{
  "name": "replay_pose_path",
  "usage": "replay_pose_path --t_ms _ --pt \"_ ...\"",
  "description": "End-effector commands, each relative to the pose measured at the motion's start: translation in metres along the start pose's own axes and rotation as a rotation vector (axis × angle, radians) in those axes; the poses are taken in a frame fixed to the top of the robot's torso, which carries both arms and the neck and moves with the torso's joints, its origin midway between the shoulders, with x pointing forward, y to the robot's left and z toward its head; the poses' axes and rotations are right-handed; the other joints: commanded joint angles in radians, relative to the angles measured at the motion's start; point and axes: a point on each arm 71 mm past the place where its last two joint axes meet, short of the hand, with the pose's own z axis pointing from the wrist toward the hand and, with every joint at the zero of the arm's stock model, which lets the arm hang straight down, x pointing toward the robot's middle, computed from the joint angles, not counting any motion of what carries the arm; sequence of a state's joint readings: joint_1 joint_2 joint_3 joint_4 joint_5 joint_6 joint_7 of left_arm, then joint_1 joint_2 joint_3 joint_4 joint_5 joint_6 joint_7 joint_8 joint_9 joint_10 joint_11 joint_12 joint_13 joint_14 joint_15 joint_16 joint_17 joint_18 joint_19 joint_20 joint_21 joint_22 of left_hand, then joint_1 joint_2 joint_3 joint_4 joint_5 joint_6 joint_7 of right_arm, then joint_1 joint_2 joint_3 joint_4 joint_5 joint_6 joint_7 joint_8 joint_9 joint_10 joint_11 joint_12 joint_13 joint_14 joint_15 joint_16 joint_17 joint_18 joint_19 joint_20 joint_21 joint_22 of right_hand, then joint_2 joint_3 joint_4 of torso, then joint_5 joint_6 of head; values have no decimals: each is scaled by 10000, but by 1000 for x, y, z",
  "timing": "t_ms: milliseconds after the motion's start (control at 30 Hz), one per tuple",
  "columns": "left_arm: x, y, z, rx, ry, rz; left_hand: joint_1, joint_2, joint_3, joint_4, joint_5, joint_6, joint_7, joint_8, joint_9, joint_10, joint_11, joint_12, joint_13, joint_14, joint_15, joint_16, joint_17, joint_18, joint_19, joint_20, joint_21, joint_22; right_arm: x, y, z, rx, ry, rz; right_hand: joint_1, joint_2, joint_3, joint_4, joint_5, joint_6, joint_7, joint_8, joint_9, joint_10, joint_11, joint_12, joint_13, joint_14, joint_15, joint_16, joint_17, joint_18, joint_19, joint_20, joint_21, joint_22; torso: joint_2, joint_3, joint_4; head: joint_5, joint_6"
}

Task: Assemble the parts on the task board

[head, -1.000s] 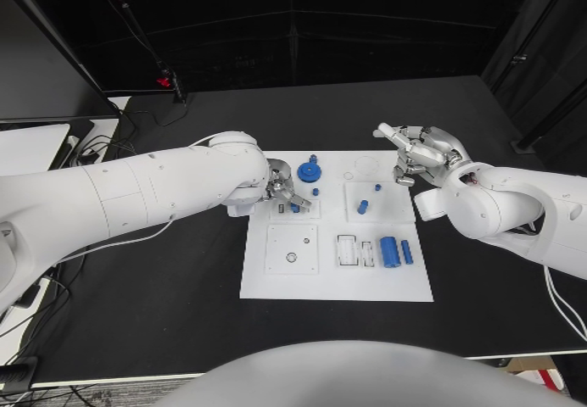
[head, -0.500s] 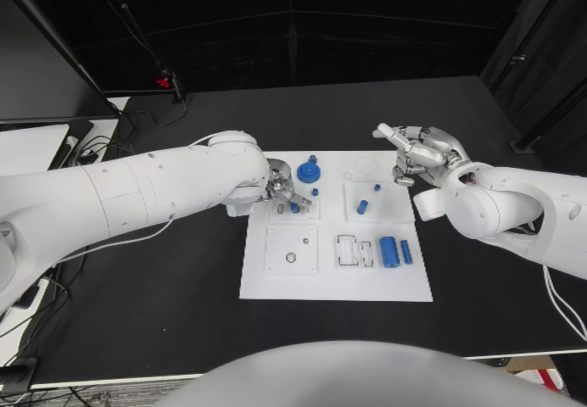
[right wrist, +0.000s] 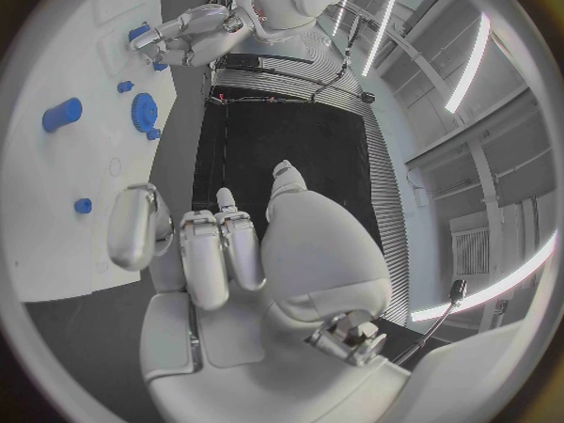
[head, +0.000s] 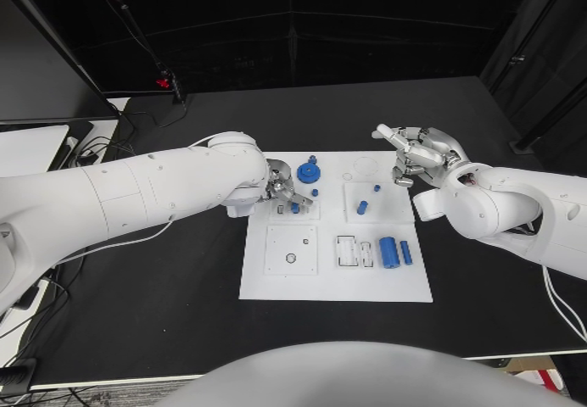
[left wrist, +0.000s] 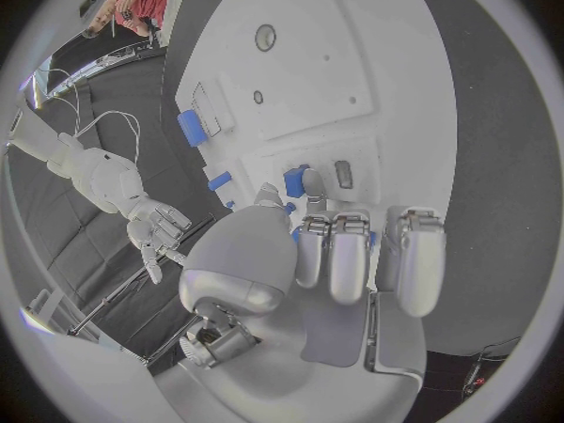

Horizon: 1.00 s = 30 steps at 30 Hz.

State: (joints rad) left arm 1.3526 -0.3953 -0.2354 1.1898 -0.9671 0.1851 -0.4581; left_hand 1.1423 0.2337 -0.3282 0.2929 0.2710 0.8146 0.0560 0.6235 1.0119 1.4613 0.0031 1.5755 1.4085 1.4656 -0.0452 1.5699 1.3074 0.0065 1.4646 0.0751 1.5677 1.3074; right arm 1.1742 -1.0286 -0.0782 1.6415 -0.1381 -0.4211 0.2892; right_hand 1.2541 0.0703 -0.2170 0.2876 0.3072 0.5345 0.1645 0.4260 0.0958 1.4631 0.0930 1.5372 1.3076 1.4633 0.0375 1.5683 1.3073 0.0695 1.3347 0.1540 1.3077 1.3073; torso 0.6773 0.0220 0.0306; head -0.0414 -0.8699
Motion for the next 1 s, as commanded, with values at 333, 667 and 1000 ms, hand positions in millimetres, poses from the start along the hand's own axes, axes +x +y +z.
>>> replay_pose_path --t_ms 333,667,1000 --pt "0 2 0 -15 -100 -91 -45 51 -47 -24 -16 38 3 151 68 1095 -25 -47 1623 1052 43 9 2634 -65 1062 24 31 2634 2 1 1 -34 124 57 -10 102 -55 4 24 -94 184 35 15 350 70 1 2114 1075 66 25 2635 92 -62 -4 -68 1447 -4 3 7 -7 31" --pt "1 4 0 -127 28 -39 50 124 -9 -26 17 90 -31 239 114 1095 -53 -47 1623 1052 36 9 2634 -65 1062 26 31 2634 2 1 1 -34 136 61 -10 102 -55 4 24 -94 184 35 15 350 70 1 2114 1075 66 25 2635 92 -62 -4 -68 1447 0 -3 -1 -6 60" --pt "0 5 -1 -156 8 -58 171 164 27 -34 106 92 -55 273 133 1095 -77 -47 1623 1052 24 9 2634 -65 1062 23 31 2634 2 1 1 -21 122 56 -8 111 -63 0 28 -108 185 64 15 356 71 4 2116 1075 68 25 2635 95 -72 -2 -81 1444 3 3 4 -3 52"
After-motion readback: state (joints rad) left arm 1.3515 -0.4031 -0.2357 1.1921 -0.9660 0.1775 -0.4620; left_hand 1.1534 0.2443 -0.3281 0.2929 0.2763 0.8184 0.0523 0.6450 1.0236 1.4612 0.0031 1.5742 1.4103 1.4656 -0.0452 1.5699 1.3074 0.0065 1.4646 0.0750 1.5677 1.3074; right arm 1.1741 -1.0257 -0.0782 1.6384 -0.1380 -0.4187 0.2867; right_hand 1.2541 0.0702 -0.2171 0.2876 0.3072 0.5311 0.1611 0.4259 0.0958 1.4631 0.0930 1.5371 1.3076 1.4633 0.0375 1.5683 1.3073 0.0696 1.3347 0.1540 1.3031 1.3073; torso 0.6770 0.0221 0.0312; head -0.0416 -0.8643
